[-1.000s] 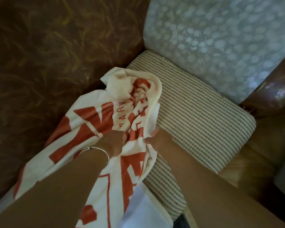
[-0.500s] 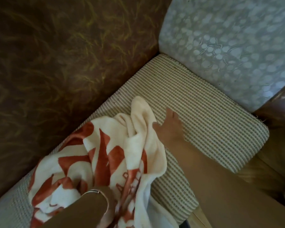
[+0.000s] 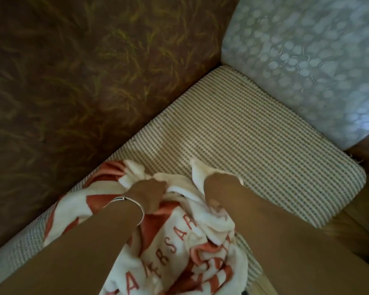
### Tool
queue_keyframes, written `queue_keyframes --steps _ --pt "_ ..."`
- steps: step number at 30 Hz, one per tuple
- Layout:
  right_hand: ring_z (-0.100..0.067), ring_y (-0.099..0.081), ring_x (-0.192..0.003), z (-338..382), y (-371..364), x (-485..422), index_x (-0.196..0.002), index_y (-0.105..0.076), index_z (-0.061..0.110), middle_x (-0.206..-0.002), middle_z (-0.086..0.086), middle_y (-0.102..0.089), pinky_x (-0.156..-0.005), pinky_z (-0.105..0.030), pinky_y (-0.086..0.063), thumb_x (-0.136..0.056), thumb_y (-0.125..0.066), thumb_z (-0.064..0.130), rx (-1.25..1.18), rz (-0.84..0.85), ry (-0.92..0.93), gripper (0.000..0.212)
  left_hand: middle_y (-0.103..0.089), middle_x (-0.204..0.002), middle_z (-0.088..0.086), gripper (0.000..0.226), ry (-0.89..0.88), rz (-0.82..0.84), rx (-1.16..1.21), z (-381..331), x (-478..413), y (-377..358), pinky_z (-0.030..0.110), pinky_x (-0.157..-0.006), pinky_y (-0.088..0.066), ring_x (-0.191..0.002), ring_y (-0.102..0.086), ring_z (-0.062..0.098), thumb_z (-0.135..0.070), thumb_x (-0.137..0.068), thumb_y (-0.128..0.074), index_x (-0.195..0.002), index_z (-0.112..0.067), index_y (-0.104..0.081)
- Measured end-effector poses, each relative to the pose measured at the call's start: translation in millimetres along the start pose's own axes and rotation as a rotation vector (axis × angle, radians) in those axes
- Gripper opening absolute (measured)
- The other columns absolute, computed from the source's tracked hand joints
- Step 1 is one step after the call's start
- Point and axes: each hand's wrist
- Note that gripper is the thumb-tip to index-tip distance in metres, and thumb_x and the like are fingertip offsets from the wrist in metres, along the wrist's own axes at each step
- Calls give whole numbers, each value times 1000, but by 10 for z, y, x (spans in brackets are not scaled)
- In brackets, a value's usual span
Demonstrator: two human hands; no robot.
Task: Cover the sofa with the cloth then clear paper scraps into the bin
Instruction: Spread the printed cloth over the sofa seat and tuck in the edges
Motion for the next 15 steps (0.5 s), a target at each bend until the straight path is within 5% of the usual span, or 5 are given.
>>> queue_keyframes --steps 2,5,9,11,15 --pt "-29 -44 -128 66 50 -42 -132 -46 10 -138 -11 -47 -107 -41 -38 -92 -47 35 131 -349 227 47 -57 -127 8 29 -145 91 81 -143 65 -46 30 -96 -41 -123 -52 27 -29 -89 -54 -117 -18 -54" --pt "-31 -32 -137 200 -9 48 -147 -24 21 -150 -9 -31 -110 -42 -35 -82 -66 36 110 -147 521 78 -61 -99 9 22 -173 96 389 -165 58 10 33 -84 -52 -114 -56 33 -6 -92 -41 -96 -16 -60" --pt "-26 -57 -119 9 -256 11 -133 -49 10 -130 -9 -57 -97 -36 -46 -85 -65 20 348 83 355 52 -33 -142 3 46 -28 -74 135 -64 -67 -86 43 -106 -31 -131 -35 26 -36 -91 -50 -133 -24 -38" --pt "-26 -57 -119 -132 -216 0 -128 -53 10 -130 -9 -57 -94 -36 -46 -91 -56 19 353 -41 277 38 -38 -142 -1 42 -42 -59 -34 -140 -51 -64 45 -105 -28 -131 -33 25 -39 -90 -49 -130 -27 -44" --pt "-28 -55 -121 -339 182 -13 -123 -58 11 -130 -9 -57 -96 -37 -45 -96 -39 20 135 -432 114 34 -66 -113 6 36 16 -399 8 -167 -89 436 37 -98 -38 -110 -58 27 -45 -87 -50 -113 -20 -54"
Point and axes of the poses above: each hand's wrist, its own x-axis away from the middle knuckle, its own y-axis out of the back of the hand, z = x × y
